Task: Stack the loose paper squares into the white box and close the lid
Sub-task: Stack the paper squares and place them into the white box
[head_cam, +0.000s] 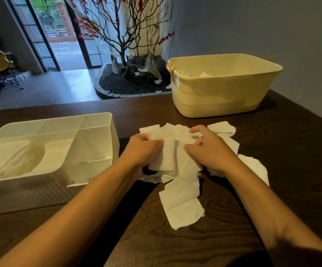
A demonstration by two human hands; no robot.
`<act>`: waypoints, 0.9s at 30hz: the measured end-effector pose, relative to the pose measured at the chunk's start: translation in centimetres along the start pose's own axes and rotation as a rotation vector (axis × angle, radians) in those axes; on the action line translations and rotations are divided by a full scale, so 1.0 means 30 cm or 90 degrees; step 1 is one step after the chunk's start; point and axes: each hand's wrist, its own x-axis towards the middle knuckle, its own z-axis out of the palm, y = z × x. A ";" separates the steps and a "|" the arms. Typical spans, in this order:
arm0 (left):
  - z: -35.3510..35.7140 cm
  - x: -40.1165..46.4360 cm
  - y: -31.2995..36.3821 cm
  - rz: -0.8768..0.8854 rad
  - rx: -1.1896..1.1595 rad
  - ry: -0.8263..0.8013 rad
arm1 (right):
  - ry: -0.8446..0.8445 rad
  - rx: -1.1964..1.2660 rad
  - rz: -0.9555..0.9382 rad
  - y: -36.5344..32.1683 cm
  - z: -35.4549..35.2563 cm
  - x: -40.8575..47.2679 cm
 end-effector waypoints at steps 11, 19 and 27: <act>0.024 0.004 0.073 -0.055 0.077 -0.058 | -0.024 0.256 0.044 -0.016 0.014 -0.010; -0.003 -0.012 0.047 -0.067 -0.073 -0.049 | 0.034 0.309 -0.013 -0.067 0.050 -0.023; -0.042 0.003 0.010 0.129 -0.042 0.007 | -0.010 -0.288 -0.014 -0.135 0.027 0.163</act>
